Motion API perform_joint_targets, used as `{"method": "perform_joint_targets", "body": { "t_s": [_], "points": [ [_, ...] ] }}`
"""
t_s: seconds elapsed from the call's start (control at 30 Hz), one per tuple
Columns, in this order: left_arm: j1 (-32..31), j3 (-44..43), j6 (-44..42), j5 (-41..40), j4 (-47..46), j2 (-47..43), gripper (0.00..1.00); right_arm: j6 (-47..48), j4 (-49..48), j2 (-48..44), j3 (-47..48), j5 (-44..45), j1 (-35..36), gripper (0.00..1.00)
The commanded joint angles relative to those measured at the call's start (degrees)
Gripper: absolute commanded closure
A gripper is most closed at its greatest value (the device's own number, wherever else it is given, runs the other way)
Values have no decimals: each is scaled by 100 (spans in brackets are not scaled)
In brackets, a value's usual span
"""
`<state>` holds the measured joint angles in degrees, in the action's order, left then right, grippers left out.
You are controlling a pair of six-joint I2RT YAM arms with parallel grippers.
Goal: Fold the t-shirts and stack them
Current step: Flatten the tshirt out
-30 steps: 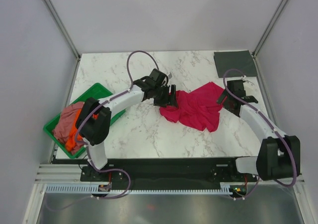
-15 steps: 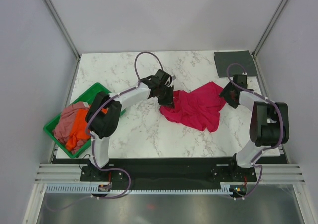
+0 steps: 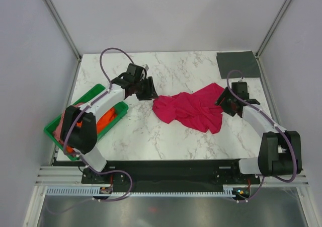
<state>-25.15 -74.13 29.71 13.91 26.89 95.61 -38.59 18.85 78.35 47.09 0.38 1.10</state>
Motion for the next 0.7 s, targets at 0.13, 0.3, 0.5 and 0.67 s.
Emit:
{"method": "perform_joint_targets", "body": {
  "t_s": [0.13,0.3,0.5,0.67],
  "points": [
    [-297,-382,-289,329,61,334,34,-131,154,-118,-595,146,452,34],
    [-482,-602,-335,182,53,844,27,-70,-250,119,-789,322,452,37],
    [-553,-831,-238,349,61,1767,44,53,-505,418,-772,902,452,64],
    [-509,-1454,-247,507,96,1926,98,290,178,139,220,1297,461,100]
  ]
}}
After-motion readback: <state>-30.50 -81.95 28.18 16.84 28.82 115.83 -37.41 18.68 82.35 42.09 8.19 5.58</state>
